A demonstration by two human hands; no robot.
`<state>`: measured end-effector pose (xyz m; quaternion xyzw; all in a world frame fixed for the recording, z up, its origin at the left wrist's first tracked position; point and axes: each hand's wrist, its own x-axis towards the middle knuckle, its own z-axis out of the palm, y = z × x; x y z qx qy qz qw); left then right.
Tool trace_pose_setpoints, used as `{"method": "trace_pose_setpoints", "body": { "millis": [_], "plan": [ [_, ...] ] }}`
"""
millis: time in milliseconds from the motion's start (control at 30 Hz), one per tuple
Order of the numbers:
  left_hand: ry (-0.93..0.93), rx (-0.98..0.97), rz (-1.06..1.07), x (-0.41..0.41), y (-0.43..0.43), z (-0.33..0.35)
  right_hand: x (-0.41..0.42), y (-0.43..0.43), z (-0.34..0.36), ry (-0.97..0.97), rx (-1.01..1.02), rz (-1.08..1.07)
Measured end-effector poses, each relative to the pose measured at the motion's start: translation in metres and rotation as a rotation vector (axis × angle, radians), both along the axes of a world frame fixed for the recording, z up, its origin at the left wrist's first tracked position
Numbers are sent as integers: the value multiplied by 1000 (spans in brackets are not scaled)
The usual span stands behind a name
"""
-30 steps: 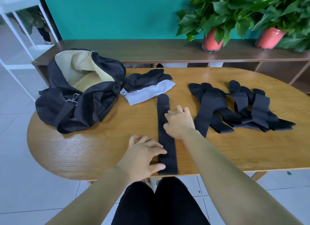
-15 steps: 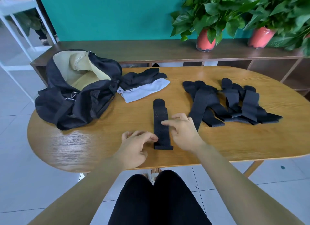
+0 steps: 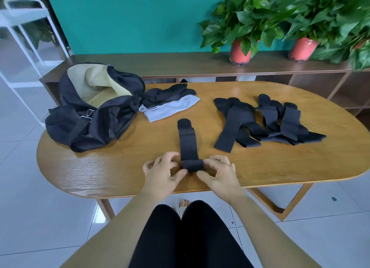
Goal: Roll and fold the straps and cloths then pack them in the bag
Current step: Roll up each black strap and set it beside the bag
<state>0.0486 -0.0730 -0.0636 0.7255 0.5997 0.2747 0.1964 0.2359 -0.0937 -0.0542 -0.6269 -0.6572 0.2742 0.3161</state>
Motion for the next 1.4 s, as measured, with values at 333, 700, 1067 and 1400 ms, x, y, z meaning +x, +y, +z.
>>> {"method": "trace_pose_setpoints", "body": {
  "millis": [333, 700, 1067, 1400],
  "plan": [
    [28, 230, 161, 15, 1, -15, -20, 16, -23, -108, 296, -269],
    [203, 205, 84, 16, 7, -22, -25, 23, -34, -233, 384, -316],
    [362, 289, -61, 12, 10, -24, -20, 21, -39, -381, 454, -238],
    [430, -6, -312, -14, 0, 6, 0, -3, -17, -578, 464, 218]
  ]
}}
